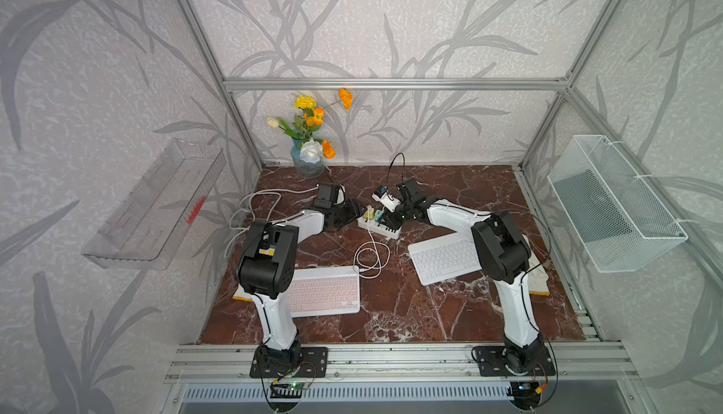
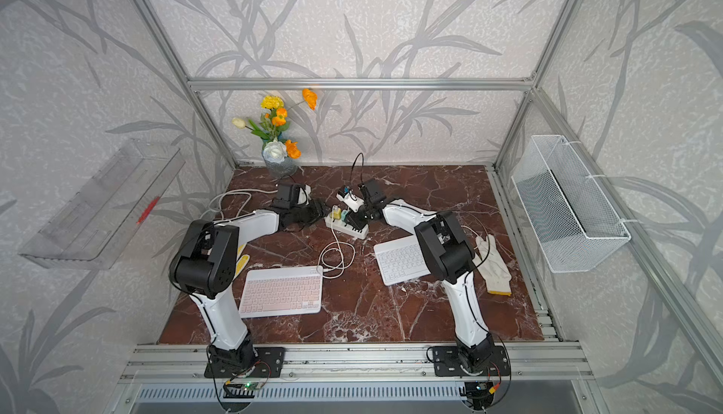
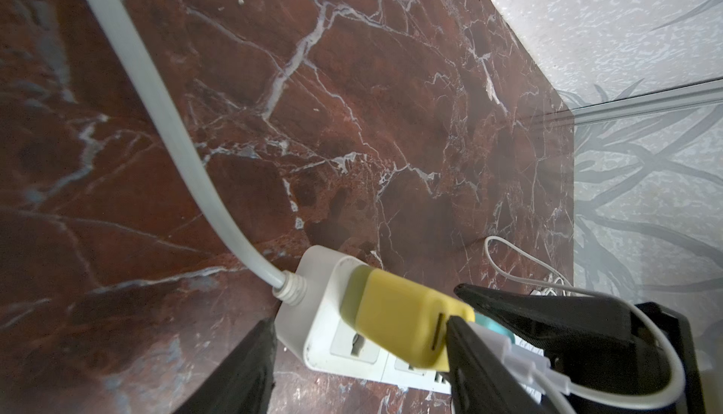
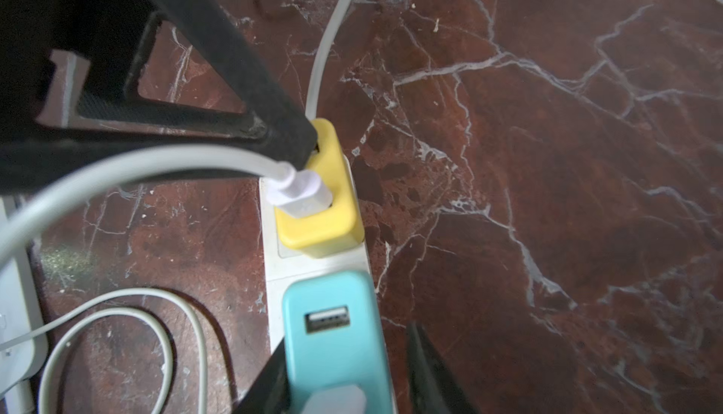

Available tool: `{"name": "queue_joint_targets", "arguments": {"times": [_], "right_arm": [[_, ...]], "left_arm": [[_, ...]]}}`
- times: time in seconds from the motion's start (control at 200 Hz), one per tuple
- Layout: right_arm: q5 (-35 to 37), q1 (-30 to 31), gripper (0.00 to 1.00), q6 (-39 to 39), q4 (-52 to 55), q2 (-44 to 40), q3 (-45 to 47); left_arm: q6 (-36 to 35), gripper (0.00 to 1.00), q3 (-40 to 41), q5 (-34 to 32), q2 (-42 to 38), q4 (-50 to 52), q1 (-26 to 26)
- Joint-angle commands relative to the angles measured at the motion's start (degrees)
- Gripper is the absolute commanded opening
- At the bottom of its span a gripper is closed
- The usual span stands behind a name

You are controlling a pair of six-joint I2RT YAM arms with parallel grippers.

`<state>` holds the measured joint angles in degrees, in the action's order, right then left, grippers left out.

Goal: Unplug the wireless keyboard
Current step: Remove the plug from the socket.

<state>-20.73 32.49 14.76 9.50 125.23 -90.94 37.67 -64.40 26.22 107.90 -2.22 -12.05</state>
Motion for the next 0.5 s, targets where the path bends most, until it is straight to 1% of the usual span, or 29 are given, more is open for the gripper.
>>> {"name": "queue_joint_targets", "arguments": {"times": [0.0, 0.155, 0.205, 0.28, 0.41, 0.495], "right_arm": [[-3.0, -0.3, 0.35, 0.5, 0.0, 1.1, -1.0], [-2.7, -0.3, 0.27, 1.5, -1.3, 0.2, 0.4], [-1.7, -0.2, 0.2, 1.8, -3.5, -0.7, 2.2], [-0.1, 0.0, 0.16, 2.0, -7.8, -2.5, 5.7], [1.0, 0.0, 0.14, 2.4, -13.3, -4.9, 9.8], [0.2, -0.2, 0.12, 0.5, -15.2, -5.5, 10.8]], "left_arm": [[-0.7, 0.68, 1.5, -2.1, 1.9, 4.5, -0.4], [-0.5, 0.67, 1.9, -2.8, 2.0, 4.5, -0.3], [-0.5, 0.67, 1.9, -2.9, 2.1, 4.7, -0.4], [-0.5, 0.67, 1.7, -2.8, 2.2, 4.9, -0.3], [-0.1, 0.67, 2.5, -3.0, 2.0, 4.0, -0.3], [-0.3, 0.67, 2.8, -3.2, 2.0, 4.5, -0.4]]}}
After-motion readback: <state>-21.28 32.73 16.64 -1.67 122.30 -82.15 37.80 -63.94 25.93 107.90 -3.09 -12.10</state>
